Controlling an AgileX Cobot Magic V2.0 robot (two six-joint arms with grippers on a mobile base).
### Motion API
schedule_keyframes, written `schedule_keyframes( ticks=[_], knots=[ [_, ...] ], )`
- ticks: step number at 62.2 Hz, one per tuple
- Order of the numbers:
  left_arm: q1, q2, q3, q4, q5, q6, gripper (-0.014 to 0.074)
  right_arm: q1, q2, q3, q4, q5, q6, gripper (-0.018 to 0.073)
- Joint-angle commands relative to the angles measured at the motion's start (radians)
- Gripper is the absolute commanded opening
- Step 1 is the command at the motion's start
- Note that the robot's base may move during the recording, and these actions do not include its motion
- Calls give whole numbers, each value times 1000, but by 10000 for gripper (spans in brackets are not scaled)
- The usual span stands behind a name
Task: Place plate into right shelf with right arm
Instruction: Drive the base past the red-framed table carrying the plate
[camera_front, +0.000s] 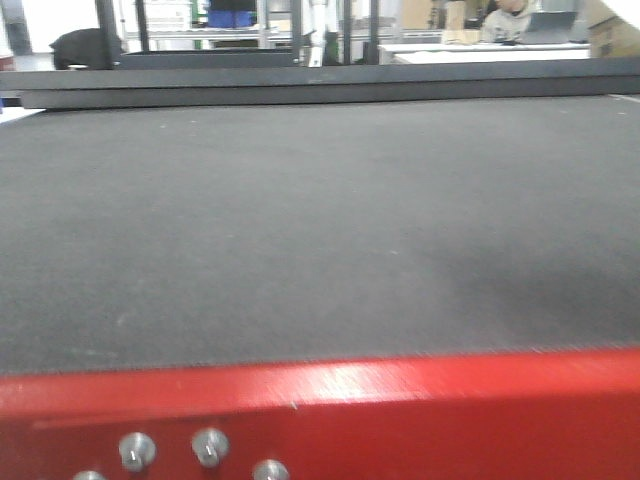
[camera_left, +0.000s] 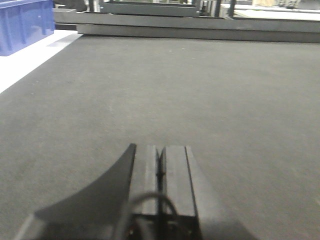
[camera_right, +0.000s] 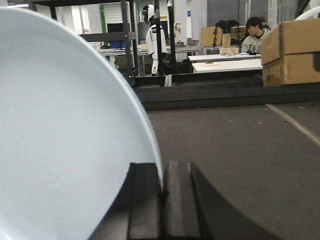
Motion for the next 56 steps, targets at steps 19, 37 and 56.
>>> schedule_keyframes(
  ticks=[19, 37, 56],
  knots=[
    [-2, -10, 10, -8, -90, -7, -128, -9, 7, -28, 8, -100, -7, 51],
    [-2, -10, 10, -8, -90, -7, -128, -9, 7, -28, 8, -100, -7, 51],
    [-2, -10, 10, -8, -90, -7, -128, -9, 7, -28, 8, -100, -7, 51]
  ],
)
